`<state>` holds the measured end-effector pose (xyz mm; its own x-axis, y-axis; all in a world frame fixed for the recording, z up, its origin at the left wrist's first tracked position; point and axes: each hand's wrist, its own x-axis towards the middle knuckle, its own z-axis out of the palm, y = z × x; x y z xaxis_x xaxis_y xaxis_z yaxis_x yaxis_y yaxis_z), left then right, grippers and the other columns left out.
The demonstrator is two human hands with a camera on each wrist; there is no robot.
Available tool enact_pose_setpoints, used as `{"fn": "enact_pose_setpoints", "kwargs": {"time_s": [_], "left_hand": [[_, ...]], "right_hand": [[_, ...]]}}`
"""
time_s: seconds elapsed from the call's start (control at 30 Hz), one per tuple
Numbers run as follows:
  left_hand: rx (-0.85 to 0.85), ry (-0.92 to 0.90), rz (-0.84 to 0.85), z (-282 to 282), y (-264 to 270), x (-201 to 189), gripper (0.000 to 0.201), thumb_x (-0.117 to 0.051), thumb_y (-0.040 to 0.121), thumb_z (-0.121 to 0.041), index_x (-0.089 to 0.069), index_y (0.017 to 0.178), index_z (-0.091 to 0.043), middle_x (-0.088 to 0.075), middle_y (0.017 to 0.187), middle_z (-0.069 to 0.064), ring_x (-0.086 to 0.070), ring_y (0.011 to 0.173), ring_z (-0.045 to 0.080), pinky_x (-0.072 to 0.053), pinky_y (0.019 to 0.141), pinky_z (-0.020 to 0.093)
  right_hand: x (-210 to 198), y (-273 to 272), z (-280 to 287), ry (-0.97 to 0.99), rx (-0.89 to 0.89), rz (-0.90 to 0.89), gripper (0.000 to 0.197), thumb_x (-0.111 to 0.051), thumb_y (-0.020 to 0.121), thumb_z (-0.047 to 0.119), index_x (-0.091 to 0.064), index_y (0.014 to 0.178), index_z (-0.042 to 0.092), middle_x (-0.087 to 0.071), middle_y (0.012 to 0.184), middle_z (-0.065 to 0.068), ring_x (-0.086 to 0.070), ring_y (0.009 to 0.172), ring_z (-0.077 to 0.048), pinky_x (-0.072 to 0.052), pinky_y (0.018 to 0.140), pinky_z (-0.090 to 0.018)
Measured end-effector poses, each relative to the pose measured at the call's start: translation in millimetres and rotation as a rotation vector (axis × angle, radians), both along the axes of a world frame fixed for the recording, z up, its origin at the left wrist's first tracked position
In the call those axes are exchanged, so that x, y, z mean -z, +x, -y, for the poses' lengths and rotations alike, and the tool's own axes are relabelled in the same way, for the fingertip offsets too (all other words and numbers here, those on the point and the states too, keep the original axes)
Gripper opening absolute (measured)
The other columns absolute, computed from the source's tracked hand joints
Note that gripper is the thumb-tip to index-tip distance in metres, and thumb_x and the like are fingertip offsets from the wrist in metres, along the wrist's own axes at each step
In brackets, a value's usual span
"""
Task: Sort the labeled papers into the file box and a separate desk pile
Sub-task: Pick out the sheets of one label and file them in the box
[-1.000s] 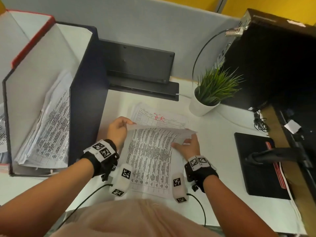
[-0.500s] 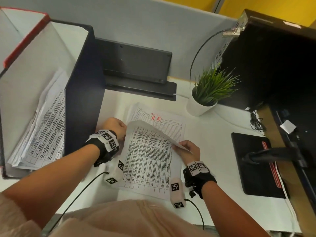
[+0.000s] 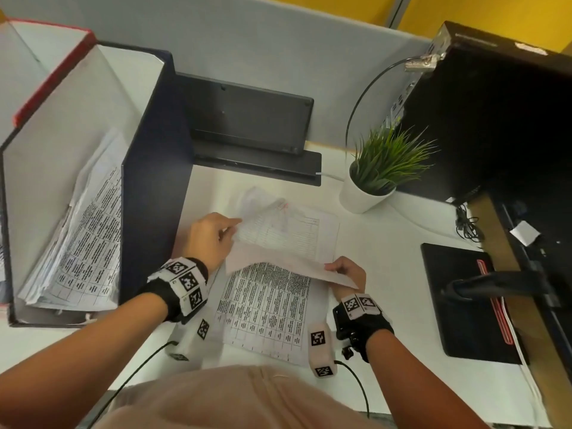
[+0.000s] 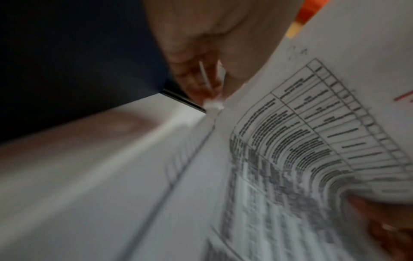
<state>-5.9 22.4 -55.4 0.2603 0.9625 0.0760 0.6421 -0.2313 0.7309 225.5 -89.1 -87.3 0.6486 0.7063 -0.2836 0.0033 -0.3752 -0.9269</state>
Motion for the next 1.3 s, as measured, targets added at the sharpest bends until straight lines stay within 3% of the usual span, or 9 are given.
{"fn": "enact_pose_setpoints", "kwargs": {"time_s": [0.13, 0.23, 0.37, 0.43, 0.53, 0.77, 1.03, 1.17, 1.3], "left_hand": [[-0.091, -0.277, 0.451, 10.4, 4.5, -8.0, 0.017, -0.048, 0.093, -0.004, -0.063, 0.091, -0.012, -0.066, 0.091, 0.001, -0.061, 0.081, 0.013, -0.051, 0.072, 0.019], [-0.158, -0.485, 0.543, 7.9, 6.8, -12.8, 0.026, -0.045, 0.091, -0.002, -0.058, 0.072, -0.014, -0.064, 0.077, 0.003, -0.057, 0.071, 0.016, -0.047, 0.068, 0.028], [-0.139, -0.642, 0.562, -0.6, 10.1, -18.0, 0.029, -0.038, 0.081, 0.004, -0.057, 0.061, -0.005, -0.066, 0.096, 0.022, -0.059, 0.089, 0.028, -0.045, 0.073, 0.030], [-0.192, -0.670, 0.546, -6.9, 12.0, -15.1, 0.027, -0.038, 0.082, -0.001, -0.059, 0.066, -0.002, -0.064, 0.093, 0.018, -0.057, 0.084, 0.028, -0.045, 0.067, 0.029], [-0.282, -0.622, 0.341, -16.8, 11.8, -6.4, 0.013, -0.051, 0.087, -0.008, -0.062, 0.084, -0.002, -0.058, 0.079, 0.008, -0.053, 0.073, 0.023, -0.041, 0.060, 0.025], [-0.227, -0.612, -0.053, -20.5, 1.0, 6.9, 0.029, -0.085, 0.062, -0.032, -0.062, 0.060, -0.013, -0.068, 0.069, 0.003, -0.062, 0.065, 0.016, -0.046, 0.054, 0.021], [-0.113, -0.463, -0.193, -16.3, 2.5, 2.7, 0.019, -0.074, 0.078, -0.018, -0.069, 0.072, -0.001, -0.066, 0.073, 0.010, -0.058, 0.068, 0.019, -0.044, 0.060, 0.024], [-0.053, -0.365, -0.234, -11.0, -0.9, 2.5, 0.033, -0.060, 0.088, -0.015, -0.052, 0.056, -0.008, -0.041, 0.054, 0.007, -0.038, 0.051, 0.018, -0.034, 0.049, 0.022], [-0.086, -0.035, -0.125, -1.8, -5.1, 2.7, 0.020, -0.054, 0.091, -0.014, -0.071, 0.091, -0.004, -0.065, 0.088, 0.012, -0.061, 0.074, 0.026, -0.054, 0.070, 0.037]], "right_hand": [[-0.9, 3.5, -3.2, -0.075, 0.010, 0.017, 0.039, -0.080, 0.067, 0.004, -0.046, 0.082, 0.016, -0.047, 0.061, -0.002, -0.045, 0.057, -0.016, -0.041, 0.057, -0.023], [-0.9, 9.2, -3.8, -0.101, -0.012, -0.063, 0.062, -0.082, 0.068, 0.009, -0.040, 0.112, 0.024, -0.058, 0.070, -0.006, -0.057, 0.066, -0.020, -0.050, 0.070, -0.030], [-5.4, 9.9, -2.9, -0.170, -0.082, 0.010, 0.018, -0.075, 0.075, 0.007, -0.058, 0.067, 0.007, -0.055, 0.055, -0.001, -0.049, 0.052, -0.013, -0.039, 0.047, -0.009], [-4.4, 9.5, -2.2, -0.077, -0.014, -0.184, 0.041, -0.057, 0.079, -0.013, -0.055, 0.044, 0.008, -0.053, 0.042, 0.006, -0.049, 0.044, -0.009, -0.039, 0.039, -0.009], [-5.6, 9.6, -0.9, 0.004, 0.125, -0.545, 0.057, -0.042, 0.073, -0.020, -0.049, 0.025, 0.010, -0.046, 0.034, -0.001, -0.052, 0.034, -0.014, -0.041, 0.035, -0.014], [-6.0, 3.9, 0.1, -0.030, 0.176, -0.571, 0.049, -0.046, 0.067, -0.013, -0.047, 0.025, 0.010, -0.047, 0.037, -0.004, -0.050, 0.048, -0.024, -0.044, 0.038, -0.018], [-6.7, -1.1, -0.9, -0.028, 0.120, -0.479, 0.021, -0.052, 0.043, -0.001, -0.050, 0.026, 0.011, -0.049, 0.045, -0.005, -0.048, 0.055, -0.025, -0.041, 0.048, -0.022], [-6.5, 4.1, -5.9, -0.030, 0.196, -0.566, 0.026, -0.045, 0.066, -0.014, -0.054, 0.047, 0.001, -0.051, 0.058, -0.008, -0.046, 0.060, -0.026, -0.044, 0.043, -0.019], [-10.2, 2.3, -6.5, -0.058, 0.174, -0.672, 0.018, -0.040, 0.062, -0.014, -0.054, 0.052, -0.008, -0.059, 0.060, -0.016, -0.052, 0.060, -0.033, -0.050, 0.041, -0.022]]}}
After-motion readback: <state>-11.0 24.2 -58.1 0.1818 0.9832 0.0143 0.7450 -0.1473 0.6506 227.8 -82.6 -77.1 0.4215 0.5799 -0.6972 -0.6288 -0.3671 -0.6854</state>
